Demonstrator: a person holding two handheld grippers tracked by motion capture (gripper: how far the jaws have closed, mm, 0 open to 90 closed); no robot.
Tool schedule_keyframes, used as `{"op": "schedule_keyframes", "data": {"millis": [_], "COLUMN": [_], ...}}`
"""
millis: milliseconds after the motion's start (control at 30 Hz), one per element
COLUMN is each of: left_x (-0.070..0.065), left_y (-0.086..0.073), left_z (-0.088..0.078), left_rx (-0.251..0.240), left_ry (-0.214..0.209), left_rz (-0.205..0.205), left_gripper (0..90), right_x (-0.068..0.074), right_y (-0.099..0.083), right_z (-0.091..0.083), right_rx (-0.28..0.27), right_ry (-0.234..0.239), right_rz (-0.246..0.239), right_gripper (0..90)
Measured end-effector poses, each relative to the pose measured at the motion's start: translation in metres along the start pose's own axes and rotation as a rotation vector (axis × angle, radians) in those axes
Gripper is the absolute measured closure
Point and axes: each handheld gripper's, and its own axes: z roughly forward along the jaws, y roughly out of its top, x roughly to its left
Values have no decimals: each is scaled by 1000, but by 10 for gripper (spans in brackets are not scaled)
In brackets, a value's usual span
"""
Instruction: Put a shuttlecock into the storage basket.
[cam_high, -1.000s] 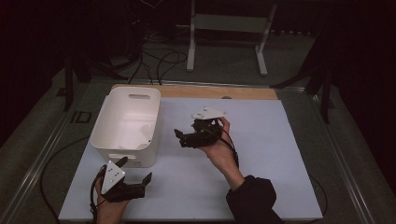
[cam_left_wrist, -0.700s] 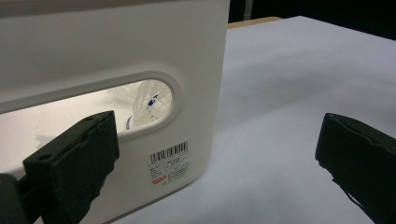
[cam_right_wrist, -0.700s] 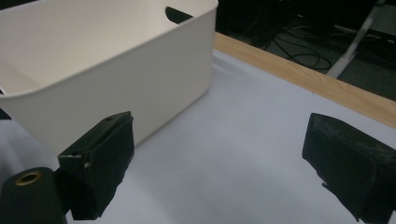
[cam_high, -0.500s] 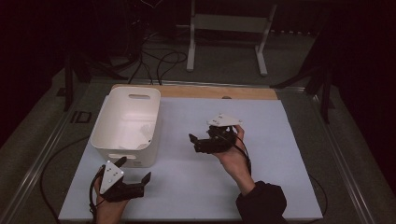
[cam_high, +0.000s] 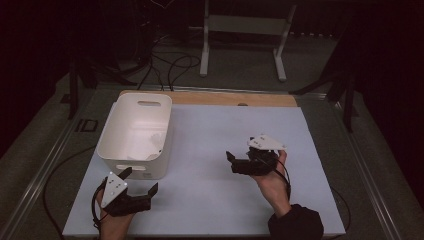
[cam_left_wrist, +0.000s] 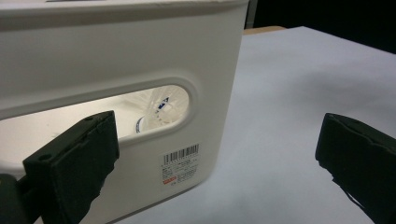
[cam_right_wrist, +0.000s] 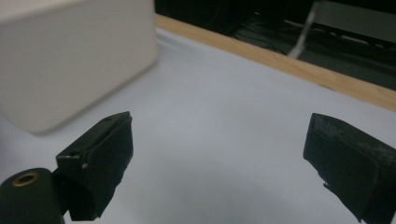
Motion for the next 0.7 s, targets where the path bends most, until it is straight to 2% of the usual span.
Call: {"op": "schedule_keyframes", "data": {"millis": [167,300,467,633,700], "left_x": [1,2,5,10,11], "left_y": [1,1,2,3,3], "left_z": [-2,-2,-4,-7,-8], "left_rx": [-3,-8,-12,-20,-27], "left_ry": [-1,-2,7,17,18], "left_rz": [-6,-14,-18,-30,-37], "left_gripper": [1,1,1,1,1], "right_x": [-10,-16,-25,-34,-35], "right_y": [-17,-31,-45,-61,-67], "right_z": [-13,-25,-39,-49,-53], "right_rx": [-14,-28,-61,-93,-112], "right_ry": [-9,-33,-21,-38,-41], "right_rz": [22,5,47,71,64], "right_gripper": [81,81,81,81,81]}}
